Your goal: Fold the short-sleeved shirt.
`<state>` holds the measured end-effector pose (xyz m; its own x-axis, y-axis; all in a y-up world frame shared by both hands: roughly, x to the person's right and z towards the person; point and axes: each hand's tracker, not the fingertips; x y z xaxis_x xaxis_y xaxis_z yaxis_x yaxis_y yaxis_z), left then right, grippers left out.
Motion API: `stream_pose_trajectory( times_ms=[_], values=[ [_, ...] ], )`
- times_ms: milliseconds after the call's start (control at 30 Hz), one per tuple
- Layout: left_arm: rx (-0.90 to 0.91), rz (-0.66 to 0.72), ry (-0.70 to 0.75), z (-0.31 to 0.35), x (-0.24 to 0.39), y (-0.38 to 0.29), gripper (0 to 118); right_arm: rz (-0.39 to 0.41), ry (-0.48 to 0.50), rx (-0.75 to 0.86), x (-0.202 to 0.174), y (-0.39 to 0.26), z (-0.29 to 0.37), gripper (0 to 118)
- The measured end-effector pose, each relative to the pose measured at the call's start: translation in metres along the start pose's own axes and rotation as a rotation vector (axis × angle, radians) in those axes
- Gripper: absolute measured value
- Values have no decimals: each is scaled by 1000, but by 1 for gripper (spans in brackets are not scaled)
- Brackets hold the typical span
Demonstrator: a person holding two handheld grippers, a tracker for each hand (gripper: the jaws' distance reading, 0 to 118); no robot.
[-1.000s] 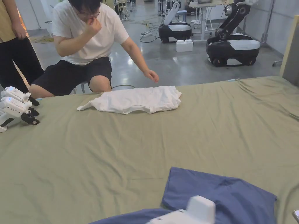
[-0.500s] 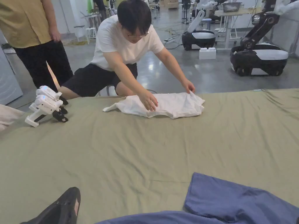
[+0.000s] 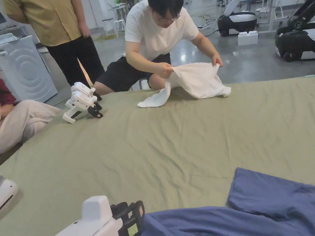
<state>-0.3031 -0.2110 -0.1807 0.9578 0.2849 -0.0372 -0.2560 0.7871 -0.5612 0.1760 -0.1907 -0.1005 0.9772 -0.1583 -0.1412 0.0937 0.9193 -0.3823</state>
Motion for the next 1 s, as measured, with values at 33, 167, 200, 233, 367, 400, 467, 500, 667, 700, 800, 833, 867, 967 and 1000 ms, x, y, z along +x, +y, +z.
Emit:
stream_pose_trajectory(
  times_ms=[33, 167, 200, 233, 367, 400, 467, 500, 667, 700, 800, 833, 867, 967, 1000],
  values=[
    [-55, 31, -1, -28, -10, 0, 63, -10, -6, -10, 4, -4, 0, 0],
    [-226, 63, 54, -115, -36, 1, 65, -28, -49, -67, 13, -11, -1, 0],
    [-254, 48, 67, -132, -40, 1, 65, -31, -62, -75, 16, -14, -1, 0],
    [-318, 75, 87, -149, -43, 0, 63, -37, -75, -87, 20, -17, 0, 0],
    [-407, 110, 142, -181, -53, -12, 38, -66, -113, -130, 33, -25, 1, 0],
    [-401, 91, 131, -181, -50, -19, 37, -69, -119, -140, 36, -26, 1, 0],
    [-382, 10, 163, -178, -42, -21, 22, -68, -129, -151, 38, -28, 0, 0],
    [-363, 3, 160, -176, -40, -21, 10, -60, -129, -160, 38, -27, -2, 0],
    [-418, -17, 158, -188, -33, -31, 6, 14, -105, -192, 39, -12, -36, 0],
    [-422, -5, 154, -190, -35, -30, 6, 40, -88, -188, 42, -5, -48, 0],
    [-438, 9, 149, -188, -35, -29, 6, 38, -30, -264, 64, 23, -111, 12],
    [-440, 1, 150, -188, -34, -30, 6, 34, -25, -317, 74, 30, -140, 34],
    [-442, -8, 152, -189, -33, -30, 6, 37, -26, -366, 84, 34, -167, 64],
    [-456, -32, 155, -190, -30, -30, 6, 89, -19, -501, 106, 36, -249, 97],
    [-459, -36, 154, -190, -30, -30, 6, 139, -44, -548, 112, 34, -277, 94]
  ],
)
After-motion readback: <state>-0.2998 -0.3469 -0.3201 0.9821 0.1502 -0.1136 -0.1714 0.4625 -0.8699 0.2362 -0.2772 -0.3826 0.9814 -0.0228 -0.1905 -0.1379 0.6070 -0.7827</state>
